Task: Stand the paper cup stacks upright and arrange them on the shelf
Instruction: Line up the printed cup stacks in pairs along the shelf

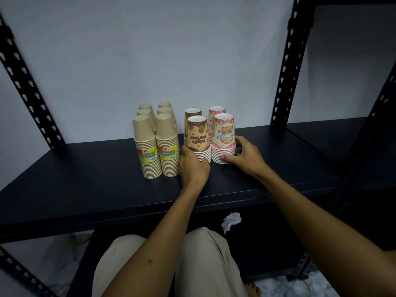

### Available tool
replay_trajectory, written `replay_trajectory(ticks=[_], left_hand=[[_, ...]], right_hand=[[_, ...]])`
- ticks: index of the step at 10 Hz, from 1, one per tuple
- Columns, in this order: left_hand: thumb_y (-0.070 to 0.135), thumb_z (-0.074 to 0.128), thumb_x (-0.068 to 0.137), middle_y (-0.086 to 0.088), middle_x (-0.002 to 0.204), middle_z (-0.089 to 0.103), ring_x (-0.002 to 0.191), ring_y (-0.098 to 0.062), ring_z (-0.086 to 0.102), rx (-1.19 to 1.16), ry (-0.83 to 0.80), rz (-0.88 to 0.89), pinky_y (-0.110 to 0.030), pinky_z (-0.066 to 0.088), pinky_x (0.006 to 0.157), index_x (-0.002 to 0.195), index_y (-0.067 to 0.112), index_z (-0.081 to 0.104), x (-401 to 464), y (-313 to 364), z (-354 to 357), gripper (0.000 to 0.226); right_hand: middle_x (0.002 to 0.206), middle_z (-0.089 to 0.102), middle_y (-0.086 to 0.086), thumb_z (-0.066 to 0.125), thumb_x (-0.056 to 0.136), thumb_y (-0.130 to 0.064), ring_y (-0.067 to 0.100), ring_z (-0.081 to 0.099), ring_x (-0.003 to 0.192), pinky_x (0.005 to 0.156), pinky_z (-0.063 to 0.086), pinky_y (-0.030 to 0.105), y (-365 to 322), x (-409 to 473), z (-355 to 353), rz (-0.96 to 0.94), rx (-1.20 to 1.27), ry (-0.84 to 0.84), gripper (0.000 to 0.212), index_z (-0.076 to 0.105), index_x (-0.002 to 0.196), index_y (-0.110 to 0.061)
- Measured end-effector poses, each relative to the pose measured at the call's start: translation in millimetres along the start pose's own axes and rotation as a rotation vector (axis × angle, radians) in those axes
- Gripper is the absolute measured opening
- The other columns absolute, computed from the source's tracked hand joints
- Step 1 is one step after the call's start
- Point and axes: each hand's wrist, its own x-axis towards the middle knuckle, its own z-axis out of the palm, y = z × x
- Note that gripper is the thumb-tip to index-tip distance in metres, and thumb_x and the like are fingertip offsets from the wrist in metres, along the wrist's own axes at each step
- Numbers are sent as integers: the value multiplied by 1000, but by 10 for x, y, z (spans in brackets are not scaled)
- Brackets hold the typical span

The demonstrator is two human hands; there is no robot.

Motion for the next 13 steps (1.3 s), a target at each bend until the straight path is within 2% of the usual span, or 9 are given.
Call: replay_trajectory(ticks=[4, 6, 7, 8, 10, 11, 12, 13], left_hand=[[14, 67, 86, -17, 138, 49, 126, -31, 49, 46, -5, 16, -36, 45, 103, 137, -3, 37, -12, 12, 1, 62], [17, 69, 86, -18, 150, 37, 136, -31, 40, 22, -2, 46, -37, 39, 109, 150, -3, 16, -42, 16, -16, 85], [18, 69, 86, -17, 152, 33, 139, -31, 37, 21, -9, 77, -36, 36, 110, 151, -2, 12, -76, 29, -25, 88], [17, 68, 87, -17, 156, 26, 142, -31, 32, 26, -10, 84, -34, 32, 112, 152, -2, 8, -136, 51, -52, 91], [18, 66, 89, -19, 159, 17, 144, -30, 26, 55, -51, 114, -32, 29, 112, 152, -3, 3, -339, 59, -160, 91], [17, 65, 88, -17, 149, 35, 134, -30, 40, 74, -25, 188, -32, 38, 105, 149, -1, 22, -450, -19, -237, 76], [13, 60, 87, -11, 118, 58, 109, -26, 56, 88, 33, 327, -30, 45, 86, 121, 3, 54, -538, -144, -352, 37], [15, 55, 90, -13, 112, 65, 103, -28, 60, 137, 30, 345, -35, 47, 83, 112, 1, 64, -617, -302, -552, 27]], right_hand=[[134, 58, 3, 80, 77, -26, 5, 53, 105, 74, 39, 6, 0, -9, 6, -20, -21, 3, 71, 45, 137, -14], [134, 58, 3, 81, 76, -27, 6, 54, 105, 78, 41, 10, -10, -15, 12, -12, -13, 7, 72, 45, 137, -14], [135, 57, 3, 82, 75, -27, 6, 54, 109, 83, 42, 13, -13, -52, 1, -7, 1, 5, 76, 43, 139, -14], [139, 54, 3, 82, 74, -27, 10, 52, 119, 90, 41, 20, -16, -124, -22, 11, -15, 3, 80, 41, 141, -13], [151, 41, 11, 82, 73, -36, 27, 42, 136, 107, 40, 40, -16, -237, -44, 87, -225, 14, 95, 30, 149, -10], [151, 39, 13, 78, 76, -43, 29, 39, 137, 108, 41, 43, -34, -287, -50, 136, -338, 13, 95, 29, 149, -9], [149, 41, 15, 71, 81, -49, 31, 41, 134, 104, 42, 43, -50, -342, -45, 166, -421, -7, 87, 31, 146, -8], [135, 53, 14, 61, 87, -53, 30, 50, 122, 93, 47, 42, -77, -399, -46, 164, -552, -34, 66, 48, 132, -7]])
